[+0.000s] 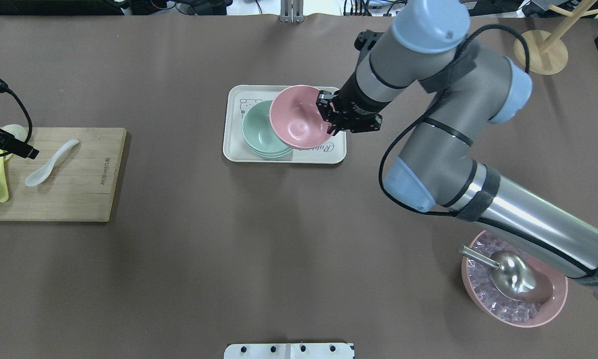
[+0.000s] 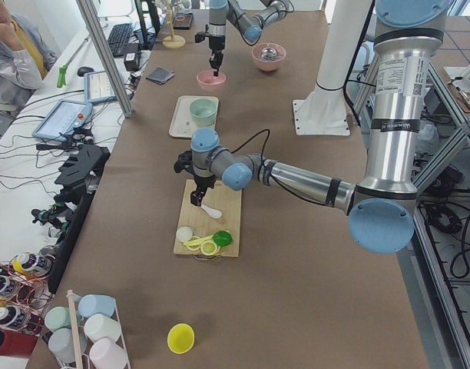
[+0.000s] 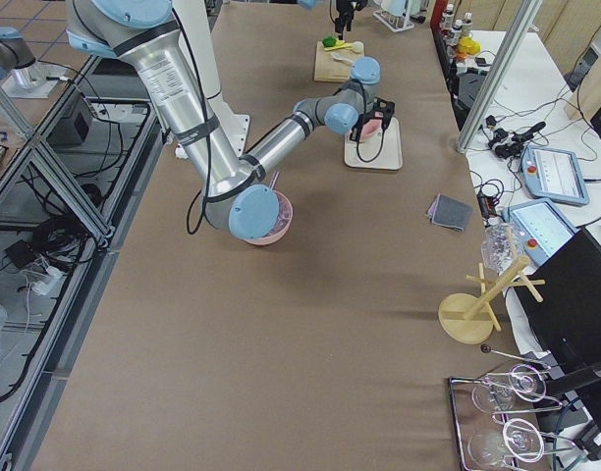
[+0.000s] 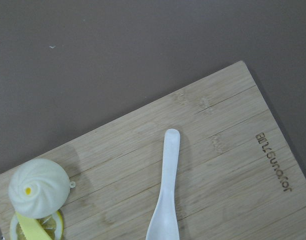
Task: Stack pink bowl on green and place spoon
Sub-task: 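Carry the pink bowl with the right gripper over the green bowl on the tray, then lower the pink bowl into the green bowl while the left gripper reaches the spoon, then release the pink bowl with the right gripper while the left lifts the spoon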
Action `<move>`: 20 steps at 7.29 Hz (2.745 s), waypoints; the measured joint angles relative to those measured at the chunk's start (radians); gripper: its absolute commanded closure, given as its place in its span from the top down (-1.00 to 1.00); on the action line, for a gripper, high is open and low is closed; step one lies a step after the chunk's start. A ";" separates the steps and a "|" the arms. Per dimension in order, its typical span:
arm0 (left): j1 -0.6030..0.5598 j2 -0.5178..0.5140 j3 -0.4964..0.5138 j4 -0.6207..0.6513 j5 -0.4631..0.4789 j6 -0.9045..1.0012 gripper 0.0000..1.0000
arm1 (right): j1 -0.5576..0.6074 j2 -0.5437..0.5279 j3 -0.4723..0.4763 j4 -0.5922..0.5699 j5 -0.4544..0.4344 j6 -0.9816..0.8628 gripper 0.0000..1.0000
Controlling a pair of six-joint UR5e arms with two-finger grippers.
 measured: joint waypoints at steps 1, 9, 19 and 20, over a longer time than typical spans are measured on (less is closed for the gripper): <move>0.003 -0.001 0.013 -0.017 -0.002 -0.003 0.86 | -0.031 0.052 -0.051 -0.004 -0.037 0.033 -1.00; 0.063 -0.047 0.101 -0.065 0.003 -0.030 0.78 | -0.095 0.102 -0.180 0.052 -0.137 0.066 -1.00; 0.095 -0.123 0.240 -0.078 0.009 -0.029 -1.00 | 0.035 -0.043 -0.005 0.050 -0.035 -0.015 1.00; 0.098 -0.128 0.242 -0.077 0.009 -0.030 -1.00 | 0.069 -0.070 0.017 0.049 0.002 -0.041 1.00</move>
